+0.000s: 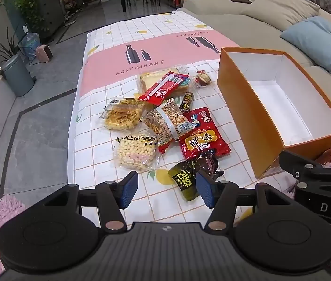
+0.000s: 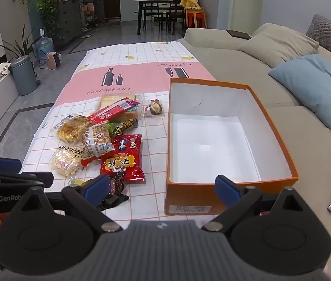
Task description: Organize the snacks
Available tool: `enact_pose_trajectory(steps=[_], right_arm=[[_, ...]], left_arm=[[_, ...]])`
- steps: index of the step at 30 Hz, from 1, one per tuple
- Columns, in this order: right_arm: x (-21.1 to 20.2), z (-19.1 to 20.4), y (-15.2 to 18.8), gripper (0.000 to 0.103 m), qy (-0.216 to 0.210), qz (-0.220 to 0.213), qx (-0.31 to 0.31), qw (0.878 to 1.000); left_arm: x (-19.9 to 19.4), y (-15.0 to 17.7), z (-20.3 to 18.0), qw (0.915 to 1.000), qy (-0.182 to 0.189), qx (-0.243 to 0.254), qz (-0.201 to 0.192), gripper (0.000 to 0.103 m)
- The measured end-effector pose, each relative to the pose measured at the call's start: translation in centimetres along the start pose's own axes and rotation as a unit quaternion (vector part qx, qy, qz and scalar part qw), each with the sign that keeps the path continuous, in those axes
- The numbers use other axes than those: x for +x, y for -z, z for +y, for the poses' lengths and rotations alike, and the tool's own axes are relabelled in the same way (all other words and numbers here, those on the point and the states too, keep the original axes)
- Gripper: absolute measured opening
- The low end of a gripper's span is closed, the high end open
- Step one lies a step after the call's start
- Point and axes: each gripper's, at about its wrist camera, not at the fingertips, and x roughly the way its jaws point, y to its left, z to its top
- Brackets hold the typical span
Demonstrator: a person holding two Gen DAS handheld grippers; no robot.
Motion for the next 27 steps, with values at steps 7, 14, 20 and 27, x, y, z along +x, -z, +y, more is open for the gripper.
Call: enact_pose_trajectory(steps=[7, 14, 20, 27], right_arm=[[0.0, 0.08, 0.04, 0.095, 0.001, -0.001, -0.001, 1.0], [0.07, 0.03, 0.14, 0.095, 0.002, 0.0, -0.002, 1.0], [0.1, 0.24, -0.01, 0.096, 0.003, 0.0, -0.004, 1.0], [-0.05, -0.1, -0.1, 0.096, 0.003, 0.001, -0.003, 1.0]], left_arm=[[-0.4, 0.0, 0.48, 0.9998, 0.017, -0.014, -0.001, 0.068], [-0.44, 0.2, 0.54, 0.9998, 0.013, -0.014, -0.005, 0.068], [-0.74, 0.2, 0.49, 0.9998, 0.015, -0.013, -0.01, 0.068], [-0.68, 0.28, 0.72, 0.9995, 0.022, -0.02, -0.01, 0.068]])
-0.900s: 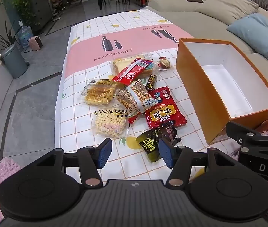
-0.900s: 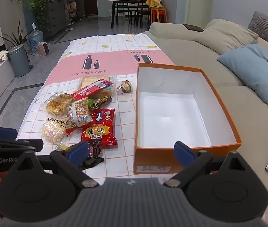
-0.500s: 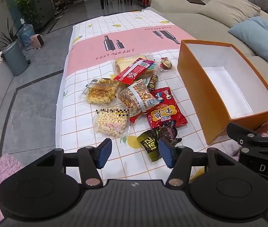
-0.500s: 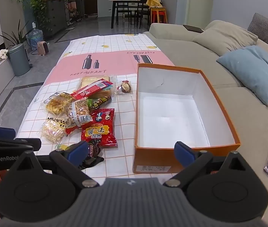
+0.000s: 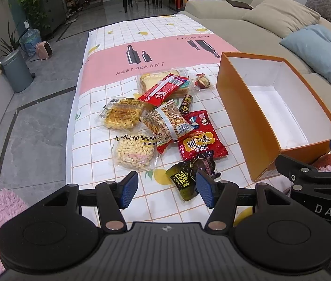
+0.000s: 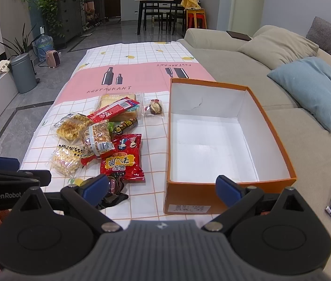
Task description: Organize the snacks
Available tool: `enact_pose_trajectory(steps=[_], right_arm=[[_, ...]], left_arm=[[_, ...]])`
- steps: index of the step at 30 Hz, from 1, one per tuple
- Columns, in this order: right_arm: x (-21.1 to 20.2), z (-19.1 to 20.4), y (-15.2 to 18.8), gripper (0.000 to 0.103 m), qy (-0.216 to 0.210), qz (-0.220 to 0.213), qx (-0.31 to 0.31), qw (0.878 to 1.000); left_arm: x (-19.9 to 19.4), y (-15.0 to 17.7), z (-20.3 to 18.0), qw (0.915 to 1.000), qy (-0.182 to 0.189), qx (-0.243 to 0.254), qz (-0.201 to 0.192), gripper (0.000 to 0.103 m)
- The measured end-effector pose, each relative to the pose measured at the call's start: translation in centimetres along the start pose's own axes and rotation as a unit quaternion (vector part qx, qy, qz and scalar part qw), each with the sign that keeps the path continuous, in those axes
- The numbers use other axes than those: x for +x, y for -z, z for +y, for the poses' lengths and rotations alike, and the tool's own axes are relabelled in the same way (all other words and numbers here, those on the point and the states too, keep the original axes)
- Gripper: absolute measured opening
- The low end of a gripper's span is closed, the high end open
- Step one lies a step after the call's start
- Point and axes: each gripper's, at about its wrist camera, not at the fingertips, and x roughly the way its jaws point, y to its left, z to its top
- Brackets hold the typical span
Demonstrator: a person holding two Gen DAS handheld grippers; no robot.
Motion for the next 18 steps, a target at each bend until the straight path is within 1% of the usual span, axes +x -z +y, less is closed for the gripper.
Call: enact_pose_trajectory(steps=[18], right_arm=[[0.27, 0.32, 0.18, 0.096, 0.0, 0.002, -0.002, 1.0]], left_arm=[[0.27, 0.21, 0.06, 0.9999, -0.01, 0.002, 0.004, 0.068]])
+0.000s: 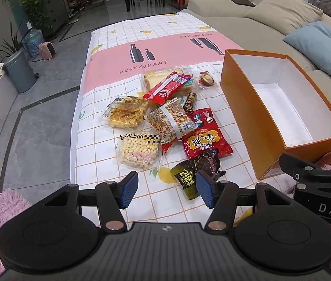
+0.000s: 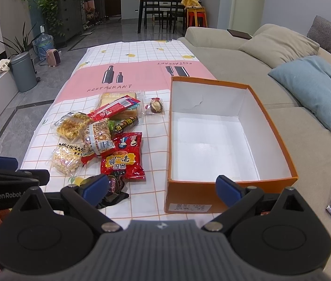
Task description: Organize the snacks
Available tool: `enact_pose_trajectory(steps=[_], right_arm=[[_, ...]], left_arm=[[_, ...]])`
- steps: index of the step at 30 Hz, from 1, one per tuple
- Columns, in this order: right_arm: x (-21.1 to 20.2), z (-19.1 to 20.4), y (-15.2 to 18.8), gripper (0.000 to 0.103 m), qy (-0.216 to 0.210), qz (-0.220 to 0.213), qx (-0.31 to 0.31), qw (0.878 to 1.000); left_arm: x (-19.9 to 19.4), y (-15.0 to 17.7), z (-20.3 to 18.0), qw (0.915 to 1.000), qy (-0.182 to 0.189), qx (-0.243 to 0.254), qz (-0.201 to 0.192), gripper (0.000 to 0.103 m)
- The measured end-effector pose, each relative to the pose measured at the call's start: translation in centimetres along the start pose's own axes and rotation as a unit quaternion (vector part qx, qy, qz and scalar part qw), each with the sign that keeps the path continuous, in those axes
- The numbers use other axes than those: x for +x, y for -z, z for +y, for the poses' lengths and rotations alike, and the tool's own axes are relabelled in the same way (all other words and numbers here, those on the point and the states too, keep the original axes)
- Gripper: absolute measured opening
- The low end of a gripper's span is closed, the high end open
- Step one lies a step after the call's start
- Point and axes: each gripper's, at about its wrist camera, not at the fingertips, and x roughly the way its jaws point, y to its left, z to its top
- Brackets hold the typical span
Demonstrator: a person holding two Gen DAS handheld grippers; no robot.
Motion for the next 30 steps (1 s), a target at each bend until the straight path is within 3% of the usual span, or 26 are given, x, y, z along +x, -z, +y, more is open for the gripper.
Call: enact_pose_trajectory(steps=[30], right_arm=[[0.38, 0.22, 0.08, 0.096, -0.003, 0.01, 0.001, 1.0]], left_arm=[[0.28, 0.33, 0.15, 1.0, 0.0, -0.003, 0.003, 0.068]])
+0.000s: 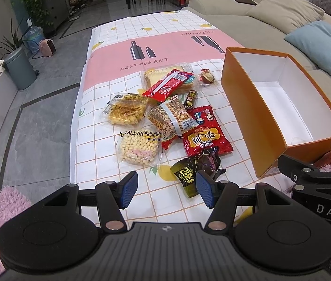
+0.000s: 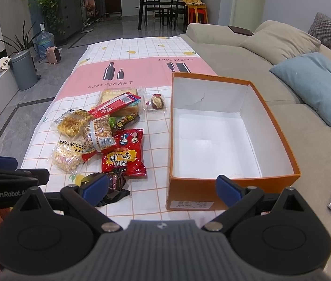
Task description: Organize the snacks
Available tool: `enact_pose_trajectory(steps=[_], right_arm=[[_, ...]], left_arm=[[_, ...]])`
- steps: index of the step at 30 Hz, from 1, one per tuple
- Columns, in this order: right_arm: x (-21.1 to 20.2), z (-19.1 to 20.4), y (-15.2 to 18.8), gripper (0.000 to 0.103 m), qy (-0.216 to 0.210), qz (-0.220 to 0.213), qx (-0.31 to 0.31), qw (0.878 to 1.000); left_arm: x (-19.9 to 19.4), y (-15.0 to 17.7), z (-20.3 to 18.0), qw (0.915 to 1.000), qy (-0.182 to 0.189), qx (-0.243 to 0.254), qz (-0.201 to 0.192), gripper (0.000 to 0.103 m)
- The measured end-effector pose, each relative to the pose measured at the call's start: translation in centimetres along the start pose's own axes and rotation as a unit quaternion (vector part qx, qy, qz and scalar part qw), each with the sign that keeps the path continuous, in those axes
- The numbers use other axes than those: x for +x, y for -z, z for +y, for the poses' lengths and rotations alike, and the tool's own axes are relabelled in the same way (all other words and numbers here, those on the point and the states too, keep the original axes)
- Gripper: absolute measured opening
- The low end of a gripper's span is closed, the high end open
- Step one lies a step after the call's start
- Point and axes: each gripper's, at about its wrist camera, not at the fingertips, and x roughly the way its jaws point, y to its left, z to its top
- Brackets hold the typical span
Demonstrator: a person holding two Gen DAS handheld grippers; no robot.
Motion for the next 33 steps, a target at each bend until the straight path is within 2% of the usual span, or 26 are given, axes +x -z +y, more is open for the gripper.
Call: enact_pose_trajectory(steps=[17, 23, 29, 32, 33], right_arm=[[0.3, 0.0, 0.0, 0.096, -0.003, 0.006, 0.0, 1.0], [0.2, 0.1, -0.2, 0.095, -0.014, 0.003, -0.003, 1.0], [0.0, 1.5, -0.5, 0.077, -0.074, -0.019, -0.032, 0.997], [0.7, 2.9, -0.6, 0.067, -0.104, -0.015, -0.057, 0.993], [1.0, 3.3, -0.7, 0.067, -0.111, -0.011, -0.061, 0.992]], left_arm=[[-0.1, -0.3, 0.1, 0.9998, 0.014, -0.006, 0.009, 0.068], [0.2, -0.5, 0.8, 0.9991, 0.034, -0.004, 0.024, 0.068], [1.5, -0.8, 3.5, 0.997, 0.046, -0.034, 0.051, 0.068], [2.3, -1.0, 4.7, 0.9952, 0.056, -0.047, 0.064, 0.068], [2.7, -1.1, 5.0, 0.9944, 0.061, -0.053, 0.069, 0.068]])
